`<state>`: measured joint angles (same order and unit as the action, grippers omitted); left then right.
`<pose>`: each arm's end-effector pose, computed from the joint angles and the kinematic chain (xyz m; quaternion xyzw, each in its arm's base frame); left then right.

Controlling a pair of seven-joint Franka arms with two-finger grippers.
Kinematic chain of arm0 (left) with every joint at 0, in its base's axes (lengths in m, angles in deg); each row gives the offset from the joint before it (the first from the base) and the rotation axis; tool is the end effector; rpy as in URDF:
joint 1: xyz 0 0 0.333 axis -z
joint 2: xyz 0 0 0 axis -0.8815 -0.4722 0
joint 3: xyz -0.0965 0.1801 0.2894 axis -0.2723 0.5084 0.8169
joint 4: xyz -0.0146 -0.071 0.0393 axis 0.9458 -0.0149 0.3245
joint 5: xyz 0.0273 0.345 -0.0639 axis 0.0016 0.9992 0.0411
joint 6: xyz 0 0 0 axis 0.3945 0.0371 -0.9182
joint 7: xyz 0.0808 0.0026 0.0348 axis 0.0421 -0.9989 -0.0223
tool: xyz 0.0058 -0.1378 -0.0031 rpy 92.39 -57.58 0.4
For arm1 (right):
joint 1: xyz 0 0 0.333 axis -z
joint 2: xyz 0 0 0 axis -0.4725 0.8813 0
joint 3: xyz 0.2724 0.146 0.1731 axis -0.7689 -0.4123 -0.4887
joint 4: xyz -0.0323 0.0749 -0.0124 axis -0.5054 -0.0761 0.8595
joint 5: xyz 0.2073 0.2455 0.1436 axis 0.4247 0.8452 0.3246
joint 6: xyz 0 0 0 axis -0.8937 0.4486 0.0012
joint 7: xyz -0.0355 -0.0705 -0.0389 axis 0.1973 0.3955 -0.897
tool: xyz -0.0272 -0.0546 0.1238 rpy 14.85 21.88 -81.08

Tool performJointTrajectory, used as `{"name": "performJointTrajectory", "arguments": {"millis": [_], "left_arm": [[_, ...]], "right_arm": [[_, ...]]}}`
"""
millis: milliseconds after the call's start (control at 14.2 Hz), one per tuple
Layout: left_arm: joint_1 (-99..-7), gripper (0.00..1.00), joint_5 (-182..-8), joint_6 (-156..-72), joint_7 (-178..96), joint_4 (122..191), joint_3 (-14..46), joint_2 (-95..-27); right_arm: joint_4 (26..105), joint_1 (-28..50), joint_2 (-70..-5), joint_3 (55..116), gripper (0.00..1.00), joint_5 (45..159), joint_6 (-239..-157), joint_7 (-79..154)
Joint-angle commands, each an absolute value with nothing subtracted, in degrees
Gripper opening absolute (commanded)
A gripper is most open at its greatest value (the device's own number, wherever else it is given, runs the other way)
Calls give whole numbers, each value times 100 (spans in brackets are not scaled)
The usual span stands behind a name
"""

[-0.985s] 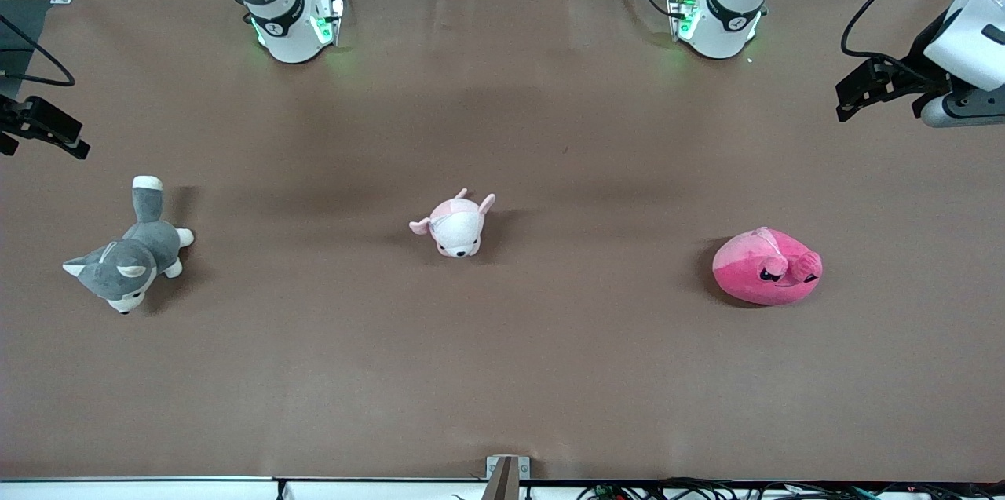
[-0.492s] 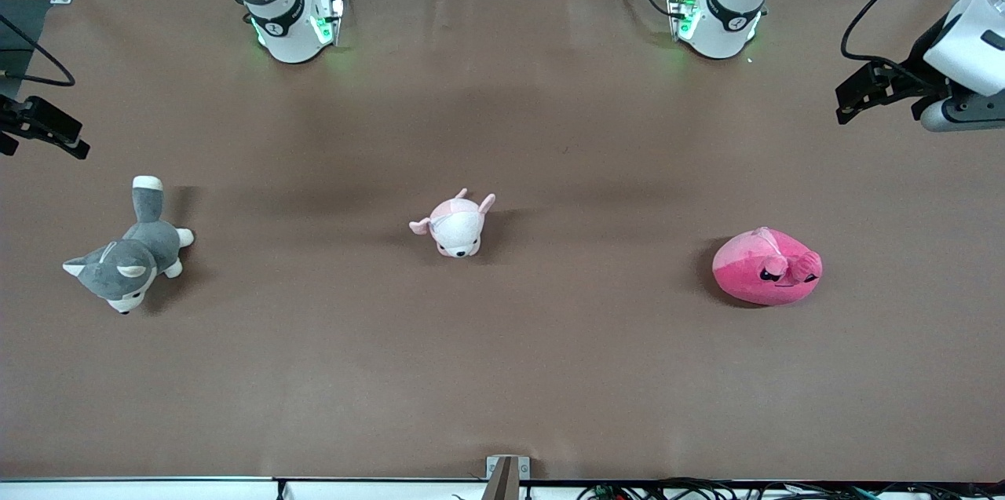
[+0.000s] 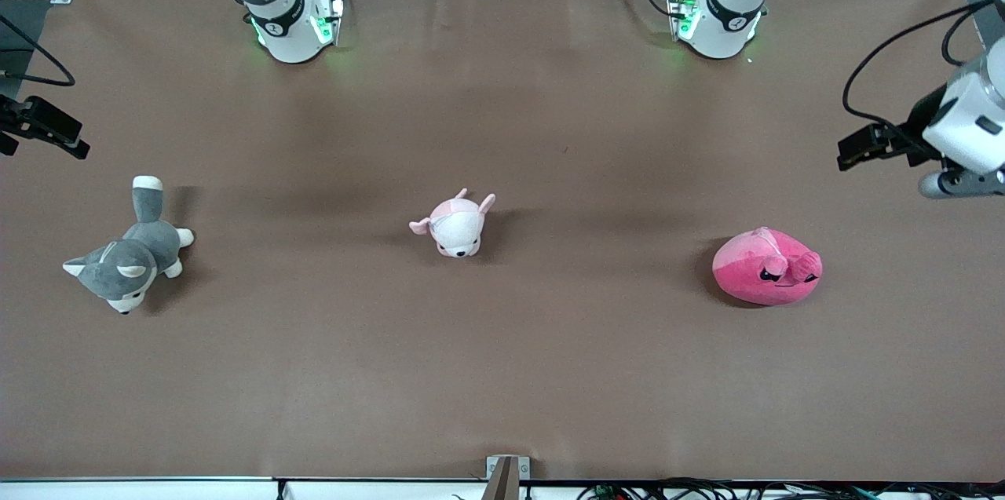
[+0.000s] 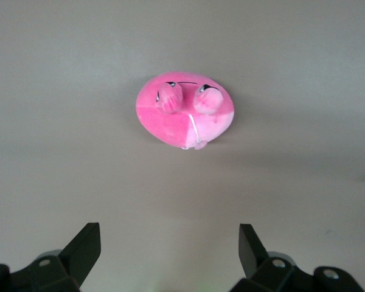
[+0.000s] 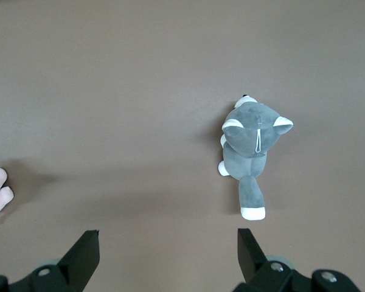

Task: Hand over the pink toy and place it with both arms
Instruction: 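Move the left gripper down toward the pink plush toy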

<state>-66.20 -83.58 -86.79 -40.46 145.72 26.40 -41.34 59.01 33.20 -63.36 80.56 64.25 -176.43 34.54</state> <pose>0.5421 -0.0236 0.5865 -0.9987 -0.0229 0.0427 0.0151 0.5027 -0.0505 0.6417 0.9989 -0.0312 0.0326 0.0107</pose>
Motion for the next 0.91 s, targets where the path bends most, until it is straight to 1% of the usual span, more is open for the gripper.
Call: {"name": "performJointTrajectory", "arguments": {"millis": [0, 422, 633, 774, 844], "left_arm": [[-6657, 100, -8388, -8893, -3974, 14486, 2651, -4391], [-6868, 100, -8458, -9869, -3992, 15110, 2642, -4805], [-7034, 100, -8790, -10475, -4001, 15251, 2642, -5261], [-7061, 97, -8968, -10678, -3983, 15251, 2642, -5481], [-7070, 94, -8968, -10766, -3983, 15251, 2642, -5561]], "right_arm": [[6016, 3347, -6479, 8020, 100, 6341, -17684, 3499], [6025, 3338, -6479, 8020, 100, 6341, -17684, 3499], [6016, 3347, -6479, 8020, 100, 6341, -17684, 3499], [6016, 3356, -6479, 8020, 100, 6341, -17675, 3499], [6016, 3356, -6479, 8020, 100, 6332, -17675, 3499]]}}
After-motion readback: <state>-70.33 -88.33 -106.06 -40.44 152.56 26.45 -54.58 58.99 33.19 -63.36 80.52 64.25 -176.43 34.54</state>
